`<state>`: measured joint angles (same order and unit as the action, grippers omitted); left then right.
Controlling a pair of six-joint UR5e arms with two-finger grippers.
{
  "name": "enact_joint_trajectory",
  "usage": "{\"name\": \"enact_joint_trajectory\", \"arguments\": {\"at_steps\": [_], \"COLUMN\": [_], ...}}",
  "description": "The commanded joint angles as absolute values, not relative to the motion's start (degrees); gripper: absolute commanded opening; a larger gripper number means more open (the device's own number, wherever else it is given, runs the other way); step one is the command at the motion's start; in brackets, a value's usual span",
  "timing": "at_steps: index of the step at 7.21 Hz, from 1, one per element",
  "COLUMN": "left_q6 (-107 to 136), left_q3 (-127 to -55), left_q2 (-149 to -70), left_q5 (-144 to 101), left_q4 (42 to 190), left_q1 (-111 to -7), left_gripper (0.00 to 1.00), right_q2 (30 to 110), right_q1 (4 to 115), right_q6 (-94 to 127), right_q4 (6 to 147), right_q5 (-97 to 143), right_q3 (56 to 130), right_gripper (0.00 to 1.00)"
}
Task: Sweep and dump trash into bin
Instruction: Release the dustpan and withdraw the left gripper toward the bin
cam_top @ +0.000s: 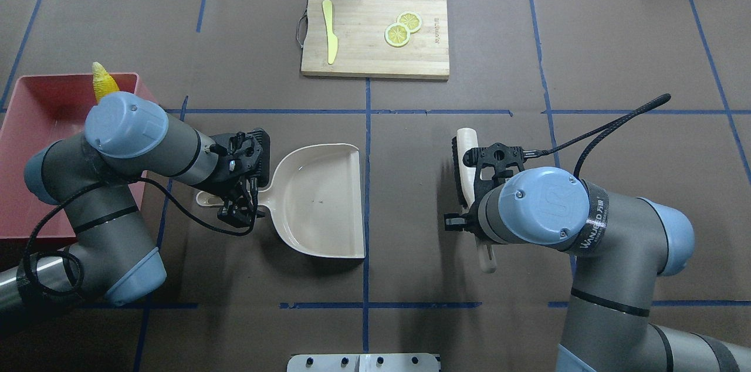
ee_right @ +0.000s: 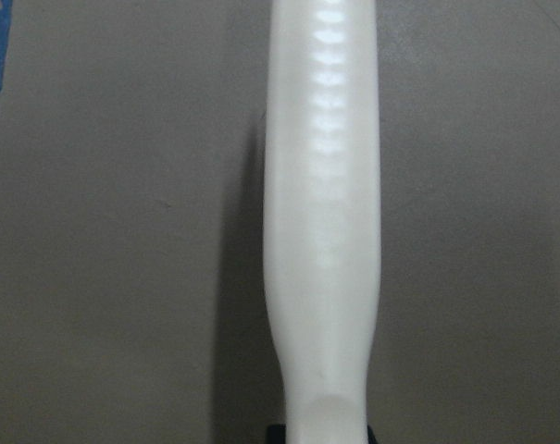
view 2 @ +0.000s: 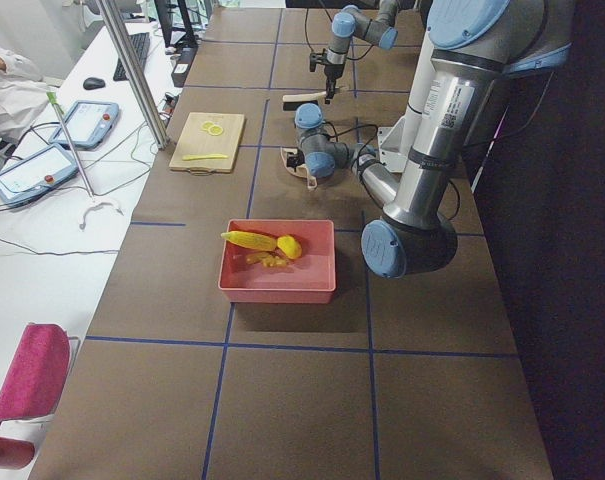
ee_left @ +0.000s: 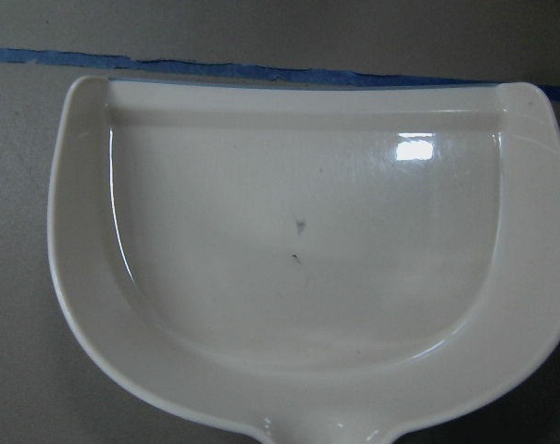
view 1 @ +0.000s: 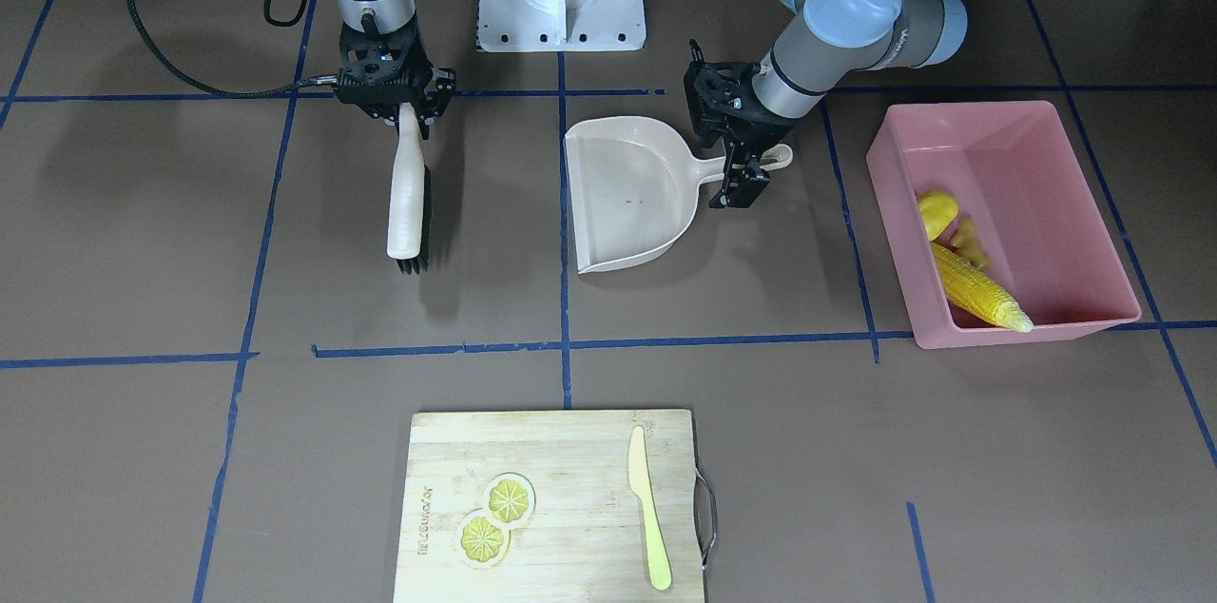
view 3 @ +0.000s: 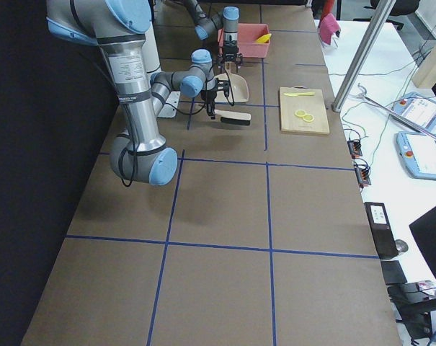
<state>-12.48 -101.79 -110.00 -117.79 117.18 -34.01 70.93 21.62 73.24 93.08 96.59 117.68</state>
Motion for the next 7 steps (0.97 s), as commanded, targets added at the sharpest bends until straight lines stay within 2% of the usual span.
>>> {"name": "enact_joint_trajectory", "arguments": {"at_steps": [1,2,3,7], "left_q6": [-11.5,-11.3,-6.9,-4.1], "left_q3": [-107.9,-112.8,-114.2,-110.4], "left_q2": [-109.3,-109.3,-109.3,-107.1], "left_q5": [-120.0,-119.7,-119.7,-118.7], "left_q4": [107.6,99.8,96.0,90.1], "left_q1": [-37.3,-39.1,-41.7,-56.7], "left_gripper": [1.0,1.0,1.0,1.0], "right_q2": [70.9,70.9,70.9,70.8], "right_q1": [21.6,21.6,21.6,21.6], "right_q6": [73.2,73.2,73.2,73.1], "right_q4": [93.1,93.1,93.1,93.1], "right_q5": [96.6,96.6,96.6,96.6], "right_q3": [117.6,117.5,117.5,117.5], "right_gripper": [0.0,0.0,0.0,0.0]}}
